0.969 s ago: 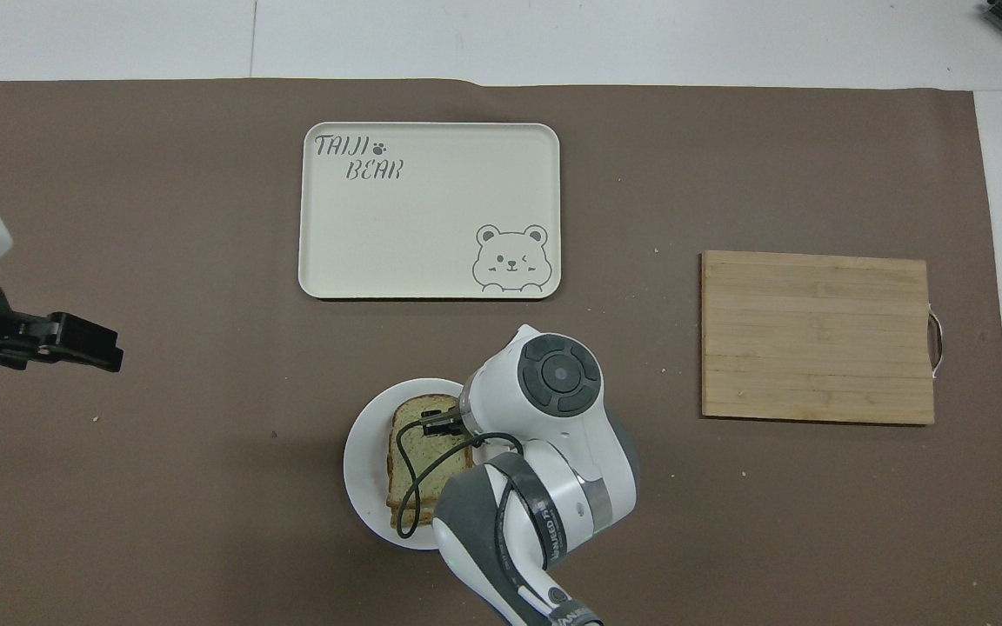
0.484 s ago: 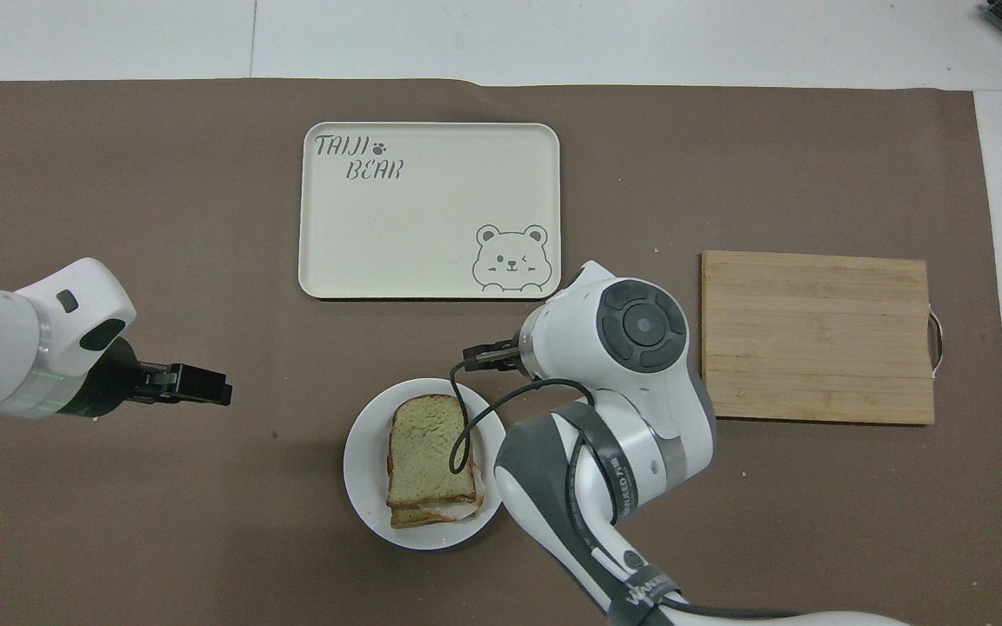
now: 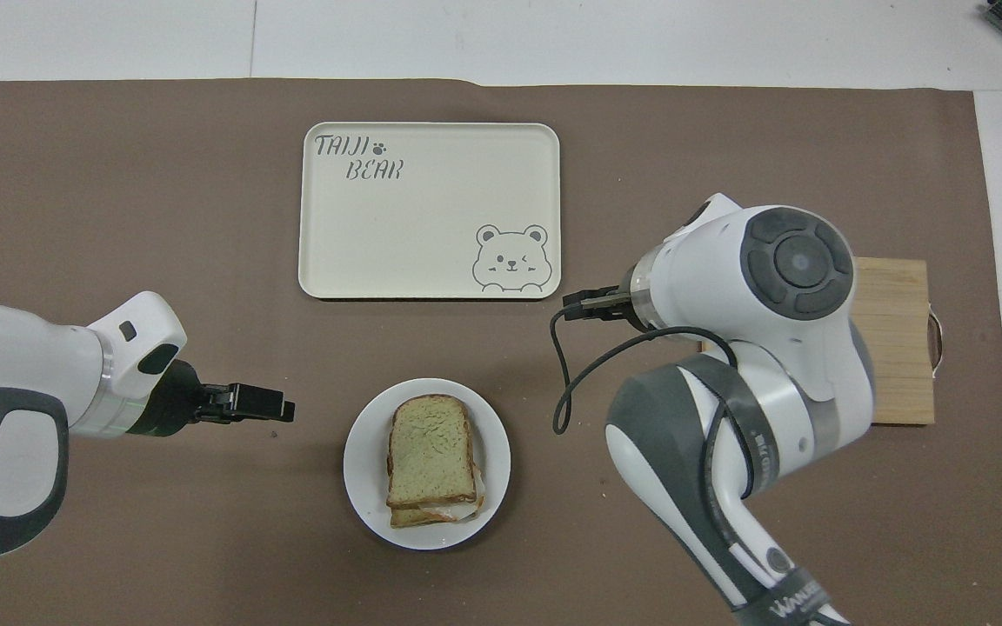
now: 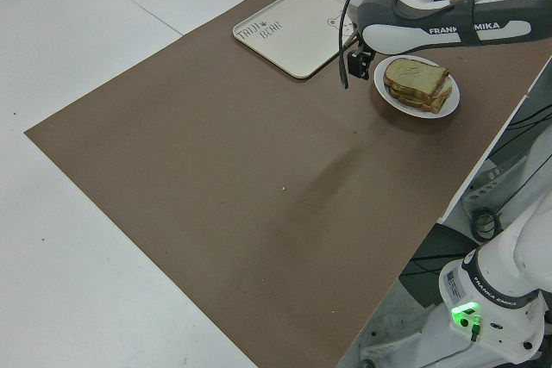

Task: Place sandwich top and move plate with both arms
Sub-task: 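Withdraw the right gripper while the left gripper reaches the plate rim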

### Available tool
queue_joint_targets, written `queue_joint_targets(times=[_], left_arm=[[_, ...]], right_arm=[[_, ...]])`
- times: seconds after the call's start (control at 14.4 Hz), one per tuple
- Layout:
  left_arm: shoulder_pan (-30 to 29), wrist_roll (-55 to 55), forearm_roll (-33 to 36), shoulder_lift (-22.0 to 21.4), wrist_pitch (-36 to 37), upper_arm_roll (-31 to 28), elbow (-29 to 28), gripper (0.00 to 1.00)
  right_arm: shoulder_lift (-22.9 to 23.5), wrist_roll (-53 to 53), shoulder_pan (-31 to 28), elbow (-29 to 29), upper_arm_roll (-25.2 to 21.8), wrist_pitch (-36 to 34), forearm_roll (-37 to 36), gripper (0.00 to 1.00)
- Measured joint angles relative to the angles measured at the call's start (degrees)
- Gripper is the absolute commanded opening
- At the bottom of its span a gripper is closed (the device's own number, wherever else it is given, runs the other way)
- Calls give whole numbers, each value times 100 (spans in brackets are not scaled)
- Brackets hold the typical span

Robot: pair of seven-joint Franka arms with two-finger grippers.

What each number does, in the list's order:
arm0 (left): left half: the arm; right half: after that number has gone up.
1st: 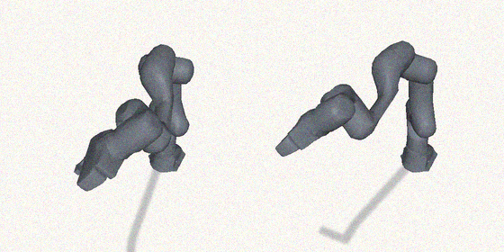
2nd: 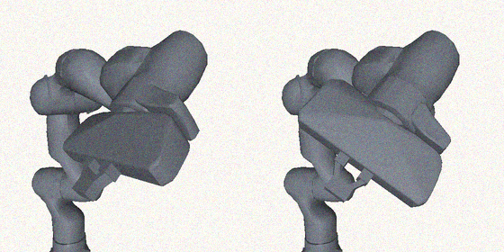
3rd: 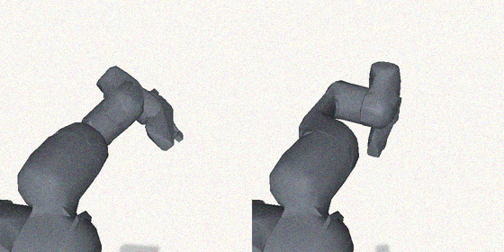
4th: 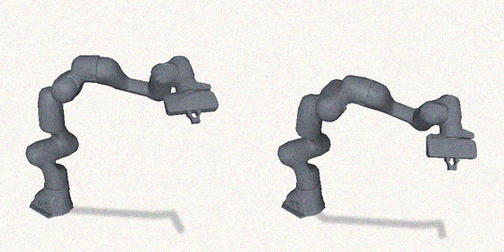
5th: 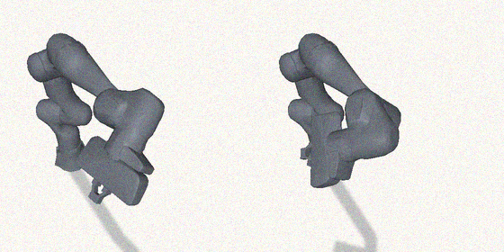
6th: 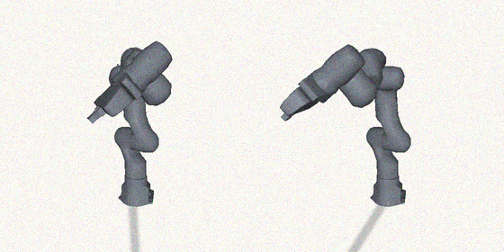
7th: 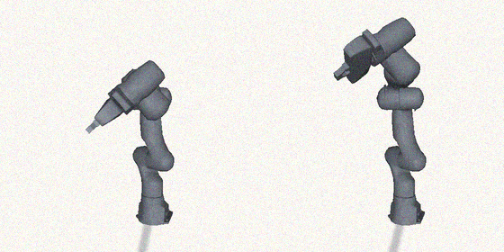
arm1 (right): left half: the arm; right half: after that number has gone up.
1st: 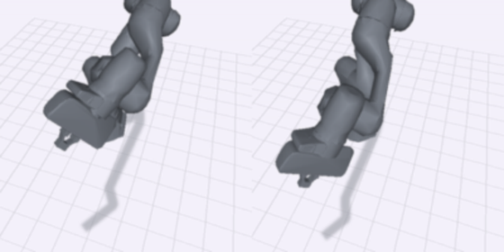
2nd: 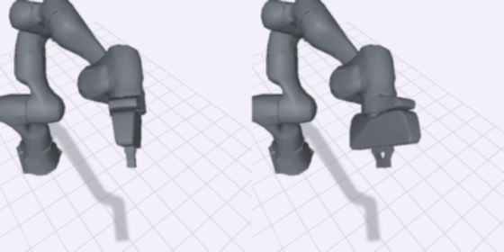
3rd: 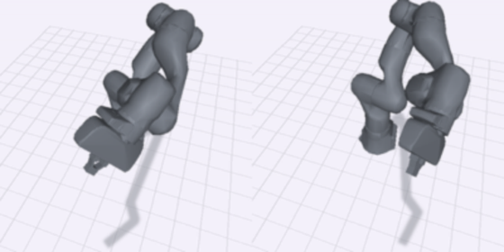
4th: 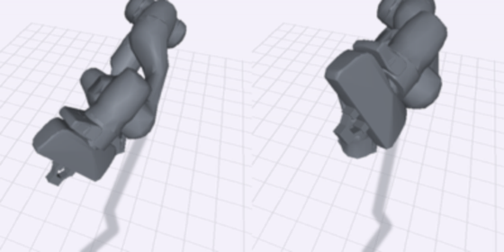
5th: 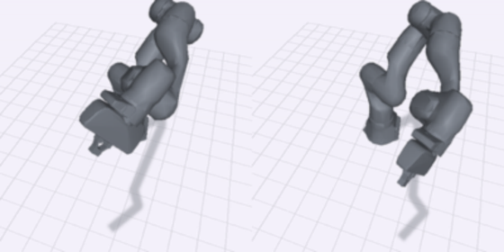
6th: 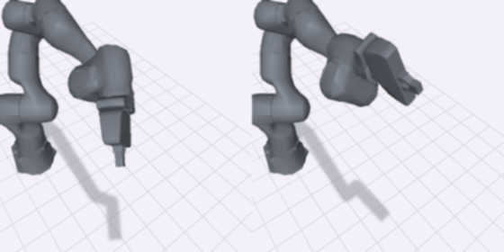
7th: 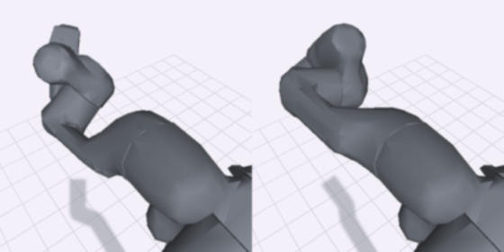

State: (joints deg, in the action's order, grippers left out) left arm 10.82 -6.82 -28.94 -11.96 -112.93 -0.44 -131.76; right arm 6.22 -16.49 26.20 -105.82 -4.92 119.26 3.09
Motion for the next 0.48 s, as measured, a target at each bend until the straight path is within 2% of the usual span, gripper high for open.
queue_joint_targets(times=[0.14, 0.28, 0.35, 0.48], left_arm=[[236, -359, -454, 26, -596, 6, -442, 100], [371, -593, -838, 163, -909, 10, -759, 75], [416, -639, -926, 244, -976, 12, -823, 68], [561, -712, -1108, 371, -1254, 9, -964, 68]], right_arm=[[-84, 1, -222, 159, -3, -187, -32, 100], [-258, 8, -469, 241, -5, -384, -35, 100], [-373, 12, -578, 255, -5, -496, -36, 100], [-611, 78, -761, 275, -5, -773, -43, 100]])
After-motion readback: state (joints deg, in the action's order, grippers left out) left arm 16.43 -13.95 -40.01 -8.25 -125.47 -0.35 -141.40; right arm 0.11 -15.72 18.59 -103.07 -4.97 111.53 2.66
